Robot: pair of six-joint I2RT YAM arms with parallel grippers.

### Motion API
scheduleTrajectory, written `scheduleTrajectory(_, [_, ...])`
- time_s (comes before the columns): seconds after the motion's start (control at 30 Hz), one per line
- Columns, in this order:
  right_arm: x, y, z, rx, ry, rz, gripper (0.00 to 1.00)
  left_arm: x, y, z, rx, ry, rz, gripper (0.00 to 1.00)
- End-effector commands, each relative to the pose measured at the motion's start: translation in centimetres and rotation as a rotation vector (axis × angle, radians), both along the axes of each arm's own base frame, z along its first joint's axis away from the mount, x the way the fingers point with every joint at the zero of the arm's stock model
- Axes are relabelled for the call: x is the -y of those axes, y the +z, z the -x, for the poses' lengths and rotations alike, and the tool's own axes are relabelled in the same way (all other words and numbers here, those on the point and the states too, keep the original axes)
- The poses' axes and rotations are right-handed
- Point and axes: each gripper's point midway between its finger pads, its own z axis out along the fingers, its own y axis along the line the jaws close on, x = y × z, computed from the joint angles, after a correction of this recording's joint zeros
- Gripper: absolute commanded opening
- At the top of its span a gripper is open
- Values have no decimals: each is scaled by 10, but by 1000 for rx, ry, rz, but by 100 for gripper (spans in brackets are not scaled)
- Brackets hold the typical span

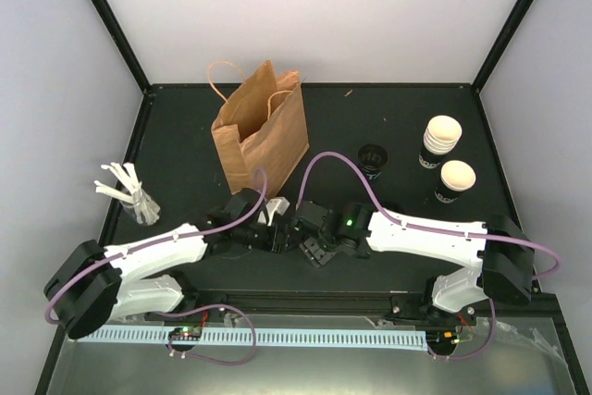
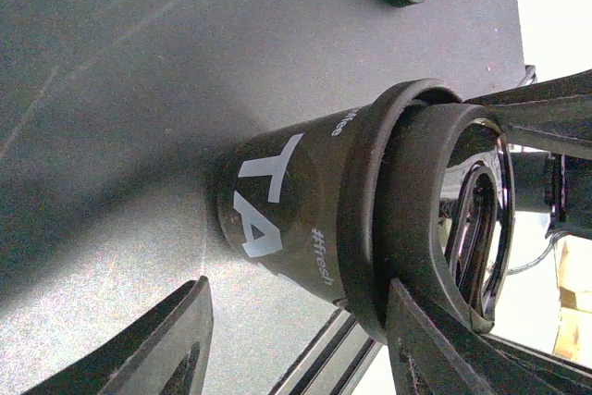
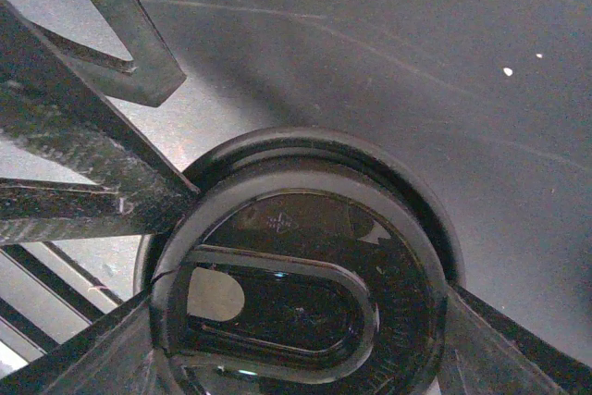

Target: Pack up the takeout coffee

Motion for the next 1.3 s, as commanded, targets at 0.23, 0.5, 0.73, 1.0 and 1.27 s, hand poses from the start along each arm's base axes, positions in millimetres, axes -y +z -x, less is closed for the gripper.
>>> scheduleTrajectory(0.23, [-6, 2, 2, 2, -20, -52, 72, -6, -12, -6, -11, 23, -89, 51])
scheduleTrajectory(0.5, [-13, 6, -4, 7, -87, -80, 72, 8, 39, -13, 112, -21, 34, 70])
scheduleTrajectory(0.73, [-17, 6, -1, -3, -66, -101, 72, 9, 50, -16, 140, -10, 65, 75])
scheduleTrajectory(1.0, [-17, 8, -1, 3, -52, -95, 72, 15, 22, -18, 81, -37, 9, 74])
scheduleTrajectory(1.27, [-12, 17, -9, 50, -63, -70, 85, 14, -2, -16, 28, -45, -40, 69])
